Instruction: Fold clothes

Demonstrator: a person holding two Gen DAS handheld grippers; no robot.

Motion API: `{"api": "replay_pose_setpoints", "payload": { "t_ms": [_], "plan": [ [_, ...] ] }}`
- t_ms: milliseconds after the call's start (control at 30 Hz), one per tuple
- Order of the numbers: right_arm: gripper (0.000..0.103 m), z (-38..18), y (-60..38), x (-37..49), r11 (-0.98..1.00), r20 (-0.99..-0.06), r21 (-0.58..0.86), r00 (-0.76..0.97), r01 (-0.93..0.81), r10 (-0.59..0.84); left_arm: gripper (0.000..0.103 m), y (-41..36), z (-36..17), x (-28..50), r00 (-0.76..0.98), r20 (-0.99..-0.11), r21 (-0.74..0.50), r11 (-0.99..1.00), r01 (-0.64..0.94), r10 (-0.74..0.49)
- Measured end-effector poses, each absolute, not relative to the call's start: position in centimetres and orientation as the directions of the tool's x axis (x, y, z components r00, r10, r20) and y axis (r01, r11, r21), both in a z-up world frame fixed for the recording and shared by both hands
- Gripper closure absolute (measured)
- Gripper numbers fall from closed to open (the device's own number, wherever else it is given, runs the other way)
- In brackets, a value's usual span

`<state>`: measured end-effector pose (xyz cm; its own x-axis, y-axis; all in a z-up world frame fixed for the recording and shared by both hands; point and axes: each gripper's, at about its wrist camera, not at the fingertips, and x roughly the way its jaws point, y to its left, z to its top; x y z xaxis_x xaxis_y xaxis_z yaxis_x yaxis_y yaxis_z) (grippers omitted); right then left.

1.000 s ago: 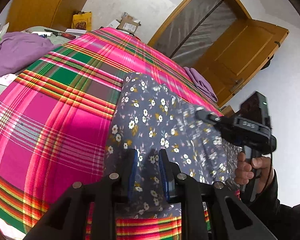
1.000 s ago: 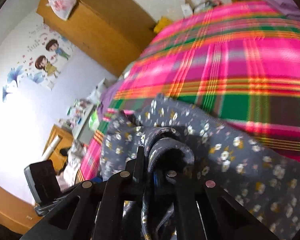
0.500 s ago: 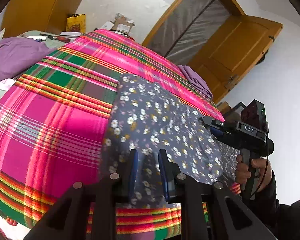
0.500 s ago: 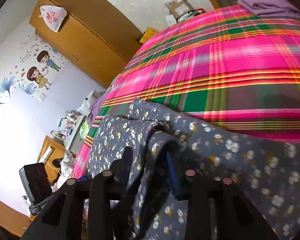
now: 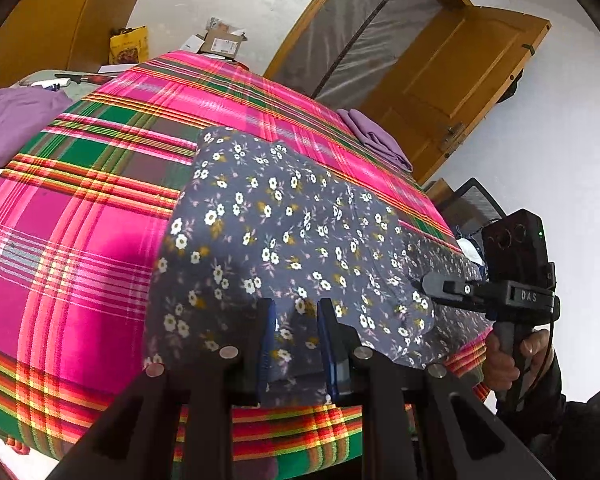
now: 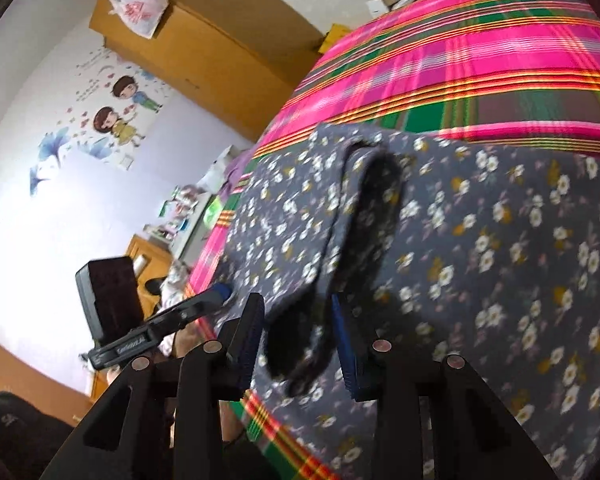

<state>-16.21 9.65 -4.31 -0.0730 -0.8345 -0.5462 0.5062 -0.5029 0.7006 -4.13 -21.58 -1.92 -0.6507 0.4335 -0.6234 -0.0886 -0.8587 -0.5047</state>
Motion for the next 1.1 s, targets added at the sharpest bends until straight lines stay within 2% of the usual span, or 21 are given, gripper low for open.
{"api": "replay_pose_setpoints", "payload": {
  "t_ms": [67,167,233,400,567,667,700,733,800,867,1067,1100],
  "plan": [
    [0.059,-4.7,9.3,-15.9,-0.509,-0.567,0.694,-0.051,0.509,-0.822,0.082,-21.6,-2.0,-4.1,-0.651,-0.626,-0.504,-0.86,-0.084,0.431],
    [0.064,-4.7,9.1,-15.4,-0.518,-0.583,0.669,-0.056,0.532,-0.811,0.082,-21.7,-2.0,-4.0,-0.651,-0.626,-0.506,-0.859,-0.079,0.429],
    [0.091,-4.5,9.3,-15.1,-0.533,-0.598,0.64,-0.077,0.553,-0.798,0.082,-21.7,-2.0,-3.9,-0.653,-0.627,-0.505,-0.86,-0.077,0.426],
    [0.1,-3.6,10.1,-13.9,-0.504,-0.562,0.644,-0.09,0.575,-0.822,0.082,-21.9,-1.8,-3.7,-0.657,-0.627,-0.498,-0.864,-0.074,0.418],
    [0.1,-4.8,10.3,-13.9,-0.531,-0.592,0.643,-0.083,0.552,-0.802,0.082,-22.2,-2.5,-3.4,-0.647,-0.633,-0.507,-0.859,-0.069,0.426],
    [0.09,-5.3,10.8,-14.9,-0.551,-0.589,0.67,-0.096,0.497,-0.802,0.082,-22.1,-2.0,-3.4,-0.655,-0.628,-0.501,-0.862,-0.075,0.422],
    [0.079,-5.0,10.7,-15.1,-0.548,-0.579,0.676,-0.105,0.493,-0.808,0.082,-22.0,-1.8,-3.4,-0.657,-0.625,-0.497,-0.864,-0.081,0.422],
    [0.063,-4.7,10.6,-15.4,-0.545,-0.569,0.681,-0.115,0.488,-0.814,0.082,-22.0,-1.6,-3.5,-0.66,-0.622,-0.494,-0.865,-0.088,0.422],
    [0.056,-4.3,10.5,-15.6,-0.524,-0.54,0.702,-0.12,0.483,-0.833,0.082,-21.9,-1.5,-3.6,-0.659,-0.623,-0.489,-0.867,-0.091,0.421],
    [0.055,-4.5,10.2,-15.9,-0.51,-0.529,0.721,-0.101,0.47,-0.842,0.082,-21.6,-1.8,-3.9,-0.65,-0.628,-0.493,-0.865,-0.093,0.428],
    [0.057,-4.3,8.4,-15.8,-0.542,-0.579,0.663,-0.106,0.516,-0.808,0.082,-21.1,-2.1,-3.9,-0.638,-0.636,-0.491,-0.865,-0.1,0.434],
    [0.071,-4.1,8.0,-15.5,-0.543,-0.589,0.641,-0.107,0.542,-0.801,0.082,-21.0,-2.1,-3.9,-0.637,-0.636,-0.491,-0.865,-0.102,0.436]
  ]
}}
